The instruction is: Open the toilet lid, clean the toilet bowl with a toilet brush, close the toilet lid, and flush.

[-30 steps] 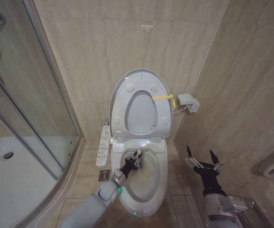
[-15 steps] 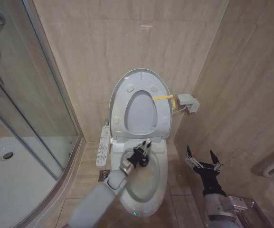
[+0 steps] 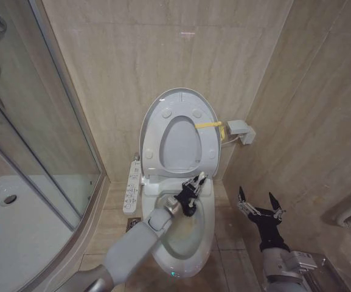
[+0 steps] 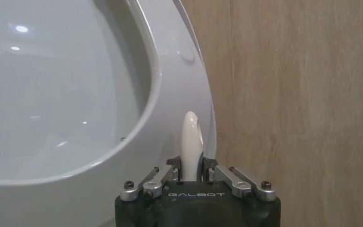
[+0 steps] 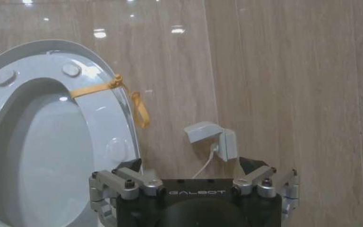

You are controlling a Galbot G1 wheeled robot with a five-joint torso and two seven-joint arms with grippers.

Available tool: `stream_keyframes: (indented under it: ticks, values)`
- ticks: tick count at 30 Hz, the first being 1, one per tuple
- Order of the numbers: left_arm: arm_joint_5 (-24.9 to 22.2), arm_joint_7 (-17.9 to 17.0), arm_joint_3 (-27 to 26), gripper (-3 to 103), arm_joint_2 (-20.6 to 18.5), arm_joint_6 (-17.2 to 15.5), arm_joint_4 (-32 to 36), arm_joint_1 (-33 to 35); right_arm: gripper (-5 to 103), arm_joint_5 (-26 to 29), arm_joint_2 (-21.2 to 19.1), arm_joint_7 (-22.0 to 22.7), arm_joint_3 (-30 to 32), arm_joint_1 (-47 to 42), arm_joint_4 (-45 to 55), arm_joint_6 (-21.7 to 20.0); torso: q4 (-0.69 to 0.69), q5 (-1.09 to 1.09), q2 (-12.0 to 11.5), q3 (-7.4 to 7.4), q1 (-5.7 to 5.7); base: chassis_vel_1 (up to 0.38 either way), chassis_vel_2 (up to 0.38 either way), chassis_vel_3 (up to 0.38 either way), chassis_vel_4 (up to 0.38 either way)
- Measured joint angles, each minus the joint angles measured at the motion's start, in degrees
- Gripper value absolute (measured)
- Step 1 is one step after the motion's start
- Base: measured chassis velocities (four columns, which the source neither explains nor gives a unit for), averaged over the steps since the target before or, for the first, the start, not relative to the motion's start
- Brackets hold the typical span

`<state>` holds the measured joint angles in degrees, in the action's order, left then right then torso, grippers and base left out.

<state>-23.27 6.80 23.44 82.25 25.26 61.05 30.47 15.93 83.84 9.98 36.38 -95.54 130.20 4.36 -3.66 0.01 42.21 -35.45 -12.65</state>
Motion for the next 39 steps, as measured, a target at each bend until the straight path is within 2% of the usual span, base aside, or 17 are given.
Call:
stream_keyframes:
  ticks: [10,16,19,23,26,29,36,39]
  values:
    - [-0.31,0.14,0.68,22,4.07,0.01,-0.96,1.68,100,0.00,0.00,0.00,0.00,0.00,0.00,0.00,-0.01,-0.01,0.00,0.01,0.00,0.000,0.000,0.000,0.000]
    - [-0.17,0.70,0.86,22,4.54,0.42,-2.84,2.18,100,0.00,0.00,0.00,0.00,0.00,0.00,0.00,0.00,0.00,0.00,0.01,0.00,0.000,0.000,0.000,0.000]
    - [-0.04,2.47,0.87,22,5.15,1.84,-7.23,2.09,100,0.00,0.00,0.00,0.00,0.00,0.00,0.00,0.00,0.00,0.00,0.01,0.00,0.000,0.000,0.000,0.000]
    - [-0.23,3.32,0.79,22,5.26,2.00,-10.45,1.96,100,0.00,0.00,0.00,0.00,0.00,0.00,0.00,-0.01,-0.02,0.00,0.01,0.00,0.000,0.000,0.000,0.000]
    - [-0.18,3.55,0.68,22,4.74,1.97,-10.81,1.97,100,0.00,0.00,0.00,0.00,0.00,0.00,0.00,0.00,-0.02,0.00,0.01,0.00,0.000,0.000,0.000,0.000]
    - [-0.14,3.42,0.55,22,4.21,1.70,-9.15,2.20,100,0.00,0.00,0.00,0.00,0.00,0.00,0.00,0.02,0.00,0.00,0.00,0.00,0.000,0.000,0.000,0.000]
    - [-0.39,2.12,1.20,22,4.95,1.50,-0.28,2.13,100,0.00,0.00,0.00,0.00,0.00,0.00,0.00,-0.01,0.00,0.00,0.00,0.00,0.000,0.000,0.000,0.000]
    - [-0.86,2.32,1.75,22,5.60,1.45,0.62,2.11,100,0.00,0.00,0.00,0.00,0.00,0.00,0.00,-0.02,-0.01,0.00,0.00,0.00,0.000,0.000,0.000,0.000]
